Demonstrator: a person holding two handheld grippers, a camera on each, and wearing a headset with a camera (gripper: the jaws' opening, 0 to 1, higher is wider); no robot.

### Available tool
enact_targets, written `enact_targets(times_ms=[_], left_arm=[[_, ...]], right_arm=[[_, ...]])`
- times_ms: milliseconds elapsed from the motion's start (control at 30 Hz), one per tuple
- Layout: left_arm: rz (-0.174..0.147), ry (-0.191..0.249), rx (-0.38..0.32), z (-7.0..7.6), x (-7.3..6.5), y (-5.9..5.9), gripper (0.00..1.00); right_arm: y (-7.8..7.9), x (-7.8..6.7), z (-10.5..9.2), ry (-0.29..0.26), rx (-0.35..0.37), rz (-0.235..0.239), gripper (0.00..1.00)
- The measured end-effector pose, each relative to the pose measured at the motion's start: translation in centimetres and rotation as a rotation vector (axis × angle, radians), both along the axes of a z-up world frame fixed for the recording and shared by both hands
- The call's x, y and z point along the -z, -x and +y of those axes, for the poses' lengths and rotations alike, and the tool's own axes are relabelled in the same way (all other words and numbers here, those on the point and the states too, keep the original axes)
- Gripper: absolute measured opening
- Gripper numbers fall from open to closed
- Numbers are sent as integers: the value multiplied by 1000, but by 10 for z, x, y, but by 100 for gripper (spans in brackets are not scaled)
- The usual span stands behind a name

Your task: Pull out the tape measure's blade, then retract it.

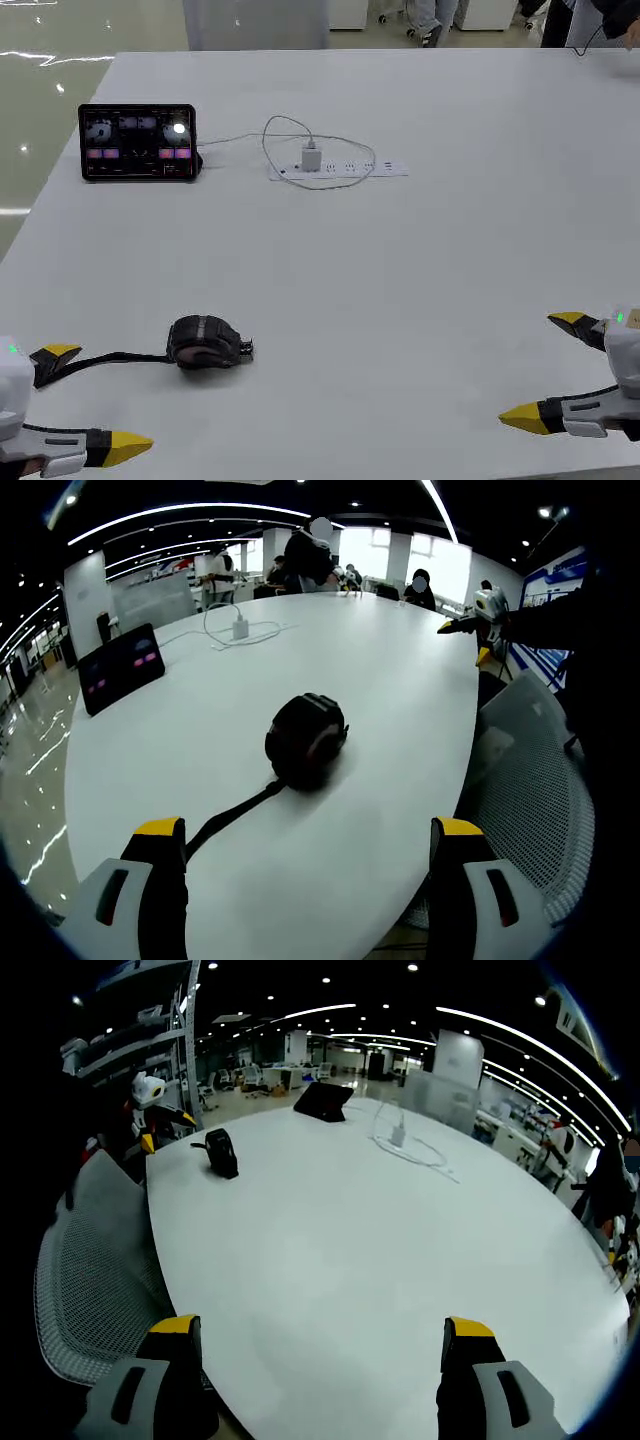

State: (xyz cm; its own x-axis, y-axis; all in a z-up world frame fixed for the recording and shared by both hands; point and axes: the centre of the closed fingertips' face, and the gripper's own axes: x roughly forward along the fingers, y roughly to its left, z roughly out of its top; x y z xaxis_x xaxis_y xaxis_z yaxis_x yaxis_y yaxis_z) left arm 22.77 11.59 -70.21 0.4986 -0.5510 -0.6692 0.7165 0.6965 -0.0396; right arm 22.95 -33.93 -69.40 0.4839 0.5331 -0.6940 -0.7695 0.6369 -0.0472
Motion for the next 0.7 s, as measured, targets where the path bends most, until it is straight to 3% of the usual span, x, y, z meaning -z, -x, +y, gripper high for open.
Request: enact_targets(times_ms=[67, 133, 200, 400, 500, 567, 700], left_arm=[[6, 6, 8, -2, -2, 0, 99], [10, 0, 31, -3, -1, 0, 99], [49, 7, 52, -6, 2, 3, 99], [78, 5, 96, -15, 5, 5, 99], [68, -38, 133, -16, 9, 3, 98], [87, -53, 146, -17, 14, 3, 99], [88, -85, 174, -19, 16, -1, 99]], right_arm=[[-1, -2, 2, -5, -6, -8, 99], [-3, 1, 1, 5, 5, 15, 99], [-2, 2, 3, 3, 6, 26, 99], [-2, 3, 10, 7, -32, 29, 99], [-3, 4, 16, -29, -26, 51, 99], [-4, 6, 20, -37, -38, 57, 99], [-4, 10, 27, -8, -70, 59, 99]])
